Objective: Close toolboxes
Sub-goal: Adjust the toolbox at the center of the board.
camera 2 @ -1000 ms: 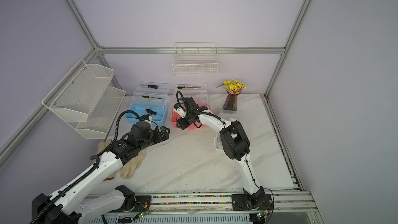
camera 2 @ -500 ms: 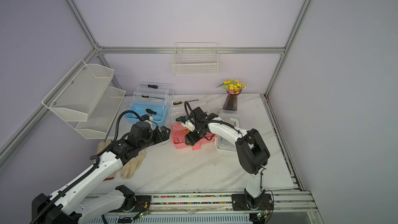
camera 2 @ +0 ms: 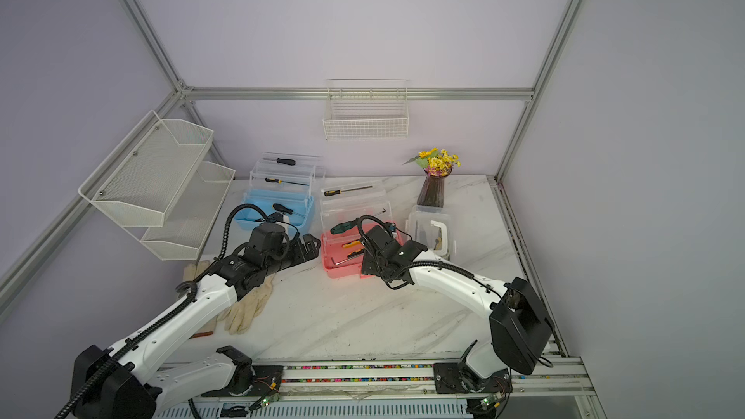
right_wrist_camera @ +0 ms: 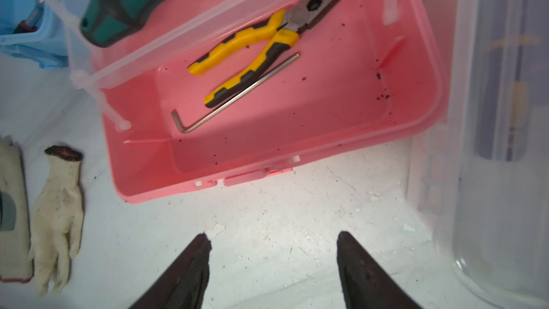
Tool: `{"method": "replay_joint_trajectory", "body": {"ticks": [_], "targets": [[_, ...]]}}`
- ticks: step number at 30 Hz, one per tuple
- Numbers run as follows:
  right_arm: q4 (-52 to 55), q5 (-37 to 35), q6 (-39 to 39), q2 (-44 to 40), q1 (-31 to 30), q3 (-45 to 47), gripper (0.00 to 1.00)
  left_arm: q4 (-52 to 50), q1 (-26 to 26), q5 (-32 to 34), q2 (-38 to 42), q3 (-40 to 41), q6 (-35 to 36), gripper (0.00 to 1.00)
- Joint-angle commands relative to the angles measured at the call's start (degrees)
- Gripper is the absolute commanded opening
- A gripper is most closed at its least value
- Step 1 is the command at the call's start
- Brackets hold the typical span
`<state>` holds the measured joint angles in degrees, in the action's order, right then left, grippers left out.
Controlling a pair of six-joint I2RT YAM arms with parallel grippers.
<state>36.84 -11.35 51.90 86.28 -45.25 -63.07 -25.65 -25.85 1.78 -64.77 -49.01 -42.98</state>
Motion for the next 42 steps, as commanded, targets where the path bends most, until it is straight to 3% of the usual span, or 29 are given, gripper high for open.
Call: {"method": "replay_joint_trajectory", "body": {"ticks": [1,9,20,28,31,42], "targets": [[-1.9,-4.7,10.0,1.3,0.3,-0.2,0.69,2.4,0.6,-3.0,-0.2,-4.5,1.9,1.00],[-2.7,-6.5,12.5,5.6,1.3,-2.0,0.69,2.1,2.1,-8.6,0.2,-5.5,2.8,1.00],[-2.8,-6.3,11.7,11.6,3.2,-3.8,0.63,1.4,4.6,-10.5,3.4,-4.3,3.3,1.00],[-3.4,-2.2,4.9,16.5,5.8,-5.4,0.51,0.3,5.3,-9.1,7.3,-2.3,1.6,1.00],[-3.6,-0.3,0.1,15.9,7.3,-4.9,0.37,-0.7,5.3,-7.3,9.8,-1.4,0.7,1.00],[1.5,1.9,-14.2,15.1,15.4,-6.0,0.35,-5.7,5.3,-2.6,14.4,-0.1,-0.7,1.00]]}}
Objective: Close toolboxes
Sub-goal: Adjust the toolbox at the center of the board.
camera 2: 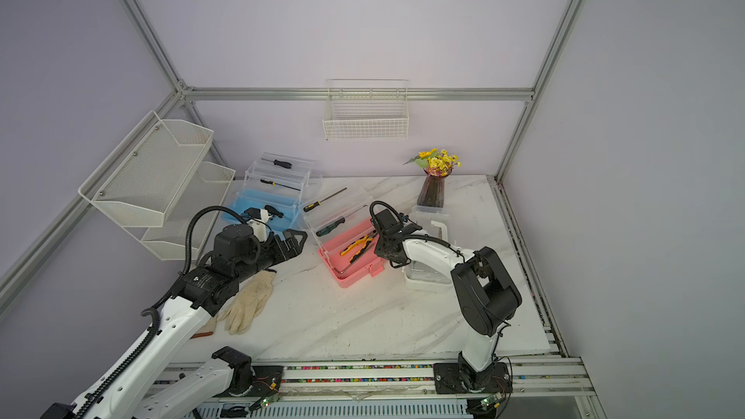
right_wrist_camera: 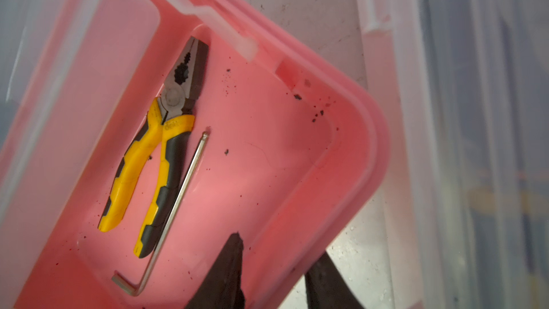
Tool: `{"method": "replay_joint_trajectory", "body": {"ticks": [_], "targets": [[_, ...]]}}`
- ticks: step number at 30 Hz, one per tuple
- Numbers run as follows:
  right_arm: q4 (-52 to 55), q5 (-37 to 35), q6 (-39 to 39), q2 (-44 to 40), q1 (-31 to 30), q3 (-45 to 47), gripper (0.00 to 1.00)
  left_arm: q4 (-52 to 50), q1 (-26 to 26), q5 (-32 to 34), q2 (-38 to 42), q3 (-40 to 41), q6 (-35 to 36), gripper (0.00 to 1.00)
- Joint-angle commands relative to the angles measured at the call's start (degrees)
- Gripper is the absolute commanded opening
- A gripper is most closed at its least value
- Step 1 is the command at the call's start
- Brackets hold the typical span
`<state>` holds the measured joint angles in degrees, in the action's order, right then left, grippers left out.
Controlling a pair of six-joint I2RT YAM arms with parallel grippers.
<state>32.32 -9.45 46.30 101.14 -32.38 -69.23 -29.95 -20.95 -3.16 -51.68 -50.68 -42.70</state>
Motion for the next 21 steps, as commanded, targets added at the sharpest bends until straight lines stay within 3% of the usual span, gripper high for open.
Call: {"method": "replay_joint_trajectory", "body": {"ticks": [1,10,15,21], "targets": [[6.5,-0.2,-9.8,0.2,3.5,0.1,0.35,-1.6,0.4,2.7,1.4,1.5,-1.1,1.00],[7.1,-1.5,-21.2,-2.7,11.7,1.9,0.30,-2.7,0.4,4.8,1.7,1.4,-2.3,1.00],[5.1,-2.2,-31.6,-3.1,13.0,2.6,0.26,-2.7,0.3,5.7,0.9,1.6,-2.6,1.00],[2.3,0.2,-38.0,-2.9,13.2,3.2,0.24,-2.7,0.4,5.8,-1.4,1.9,-1.7,1.00]]}}
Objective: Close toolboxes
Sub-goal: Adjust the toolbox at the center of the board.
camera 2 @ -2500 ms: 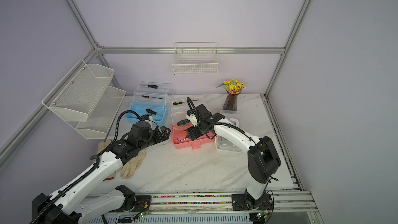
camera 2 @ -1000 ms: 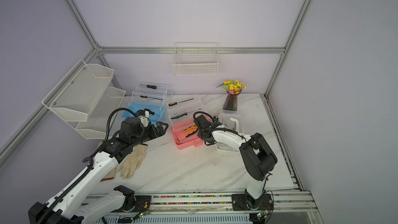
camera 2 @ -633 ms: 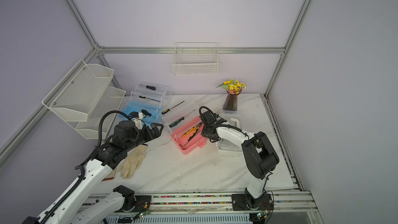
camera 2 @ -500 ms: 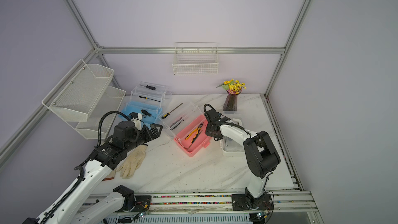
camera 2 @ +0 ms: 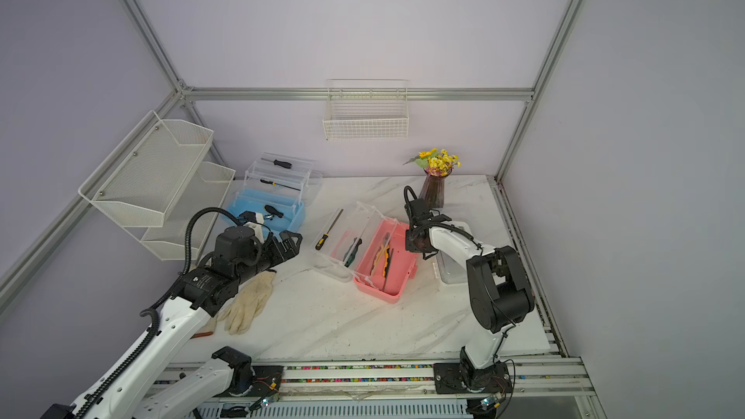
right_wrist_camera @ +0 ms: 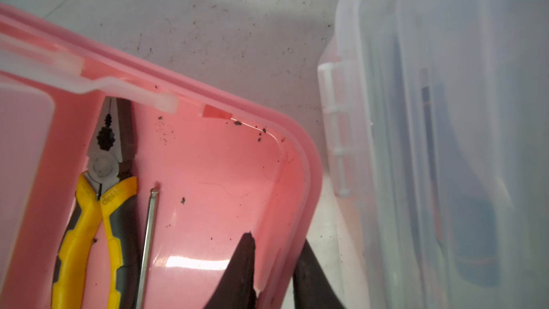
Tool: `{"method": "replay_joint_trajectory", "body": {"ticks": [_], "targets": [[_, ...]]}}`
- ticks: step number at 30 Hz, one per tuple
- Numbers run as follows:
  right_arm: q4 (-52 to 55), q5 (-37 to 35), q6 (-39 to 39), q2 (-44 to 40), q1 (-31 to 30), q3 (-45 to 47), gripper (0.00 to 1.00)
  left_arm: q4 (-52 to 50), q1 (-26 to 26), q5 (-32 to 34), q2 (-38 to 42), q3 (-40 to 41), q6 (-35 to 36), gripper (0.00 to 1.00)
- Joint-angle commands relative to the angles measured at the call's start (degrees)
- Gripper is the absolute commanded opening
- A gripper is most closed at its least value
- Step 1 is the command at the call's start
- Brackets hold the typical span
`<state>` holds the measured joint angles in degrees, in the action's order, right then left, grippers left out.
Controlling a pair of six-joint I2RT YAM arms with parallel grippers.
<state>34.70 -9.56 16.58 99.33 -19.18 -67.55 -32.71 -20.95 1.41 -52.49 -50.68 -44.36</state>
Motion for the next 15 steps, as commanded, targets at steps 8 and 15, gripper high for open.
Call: {"method": "replay_joint_trajectory", "body": {"ticks": [8,15], "targets": [[-10.2,10.2,-11.4,1.9,0.1,1.3,0.24,1.3,0.8,2.4,-2.0,2.9,1.1,1.00],[-13.4,13.7,-11.1,2.9,0.1,-3.8,0.53,0.4,8.9,-2.4,-2.8,4.7,0.9,0.99]]}}
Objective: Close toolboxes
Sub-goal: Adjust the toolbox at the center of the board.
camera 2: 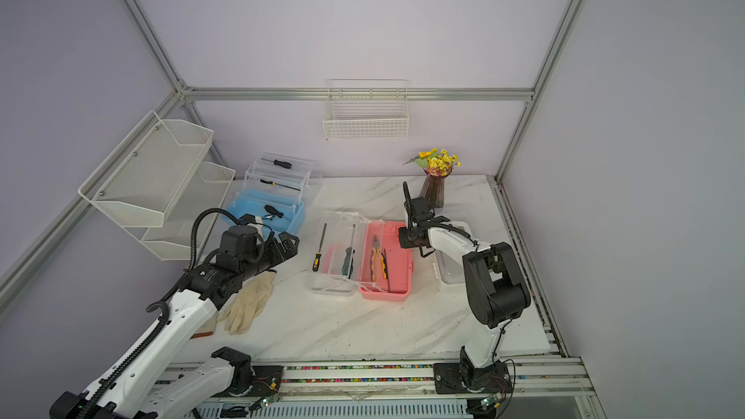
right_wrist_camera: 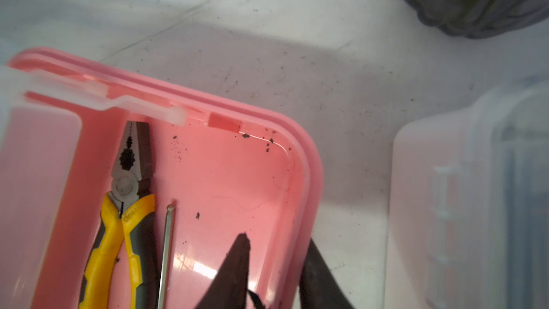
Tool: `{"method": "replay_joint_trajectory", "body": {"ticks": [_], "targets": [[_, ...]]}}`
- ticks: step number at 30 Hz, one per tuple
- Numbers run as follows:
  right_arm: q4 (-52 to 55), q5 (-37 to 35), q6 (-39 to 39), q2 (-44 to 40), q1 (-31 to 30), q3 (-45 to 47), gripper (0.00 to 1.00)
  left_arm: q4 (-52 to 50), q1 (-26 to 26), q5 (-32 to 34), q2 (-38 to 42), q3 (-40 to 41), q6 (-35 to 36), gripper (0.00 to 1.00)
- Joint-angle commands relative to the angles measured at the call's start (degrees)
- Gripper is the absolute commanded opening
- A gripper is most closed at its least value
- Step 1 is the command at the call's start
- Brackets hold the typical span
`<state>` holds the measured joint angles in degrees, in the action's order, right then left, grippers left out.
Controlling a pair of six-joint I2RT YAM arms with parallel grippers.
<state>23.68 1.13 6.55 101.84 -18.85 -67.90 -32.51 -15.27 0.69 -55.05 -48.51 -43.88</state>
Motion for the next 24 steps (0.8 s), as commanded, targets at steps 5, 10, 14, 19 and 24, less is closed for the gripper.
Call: {"method": "replay_joint_trajectory", "body": {"ticks": [5,10,14,19,24], "targets": [[14.6,-6.3,12.6,-2.8,-0.4,-8.5,0.72,0.6,5.7,-2.0,-1.6,6.7,-2.4,0.95],[16.9,-6.8,22.1,-13.9,-1.2,-0.8,0.72,5.3,5.1,-11.7,-6.6,10.8,-2.8,0.94],[17.6,-5.8,27.1,-17.7,-3.7,5.3,0.71,8.3,3.8,-12.8,-7.6,14.2,-4.5,0.92],[12.2,-2.7,30.0,-18.0,-4.7,11.8,0.68,13.8,1.8,-13.9,-8.6,17.1,-6.8,0.87],[9.8,-0.8,29.8,-16.2,-4.7,12.0,0.62,15.4,-2.1,-13.5,-13.3,15.4,-6.4,0.82]]}}
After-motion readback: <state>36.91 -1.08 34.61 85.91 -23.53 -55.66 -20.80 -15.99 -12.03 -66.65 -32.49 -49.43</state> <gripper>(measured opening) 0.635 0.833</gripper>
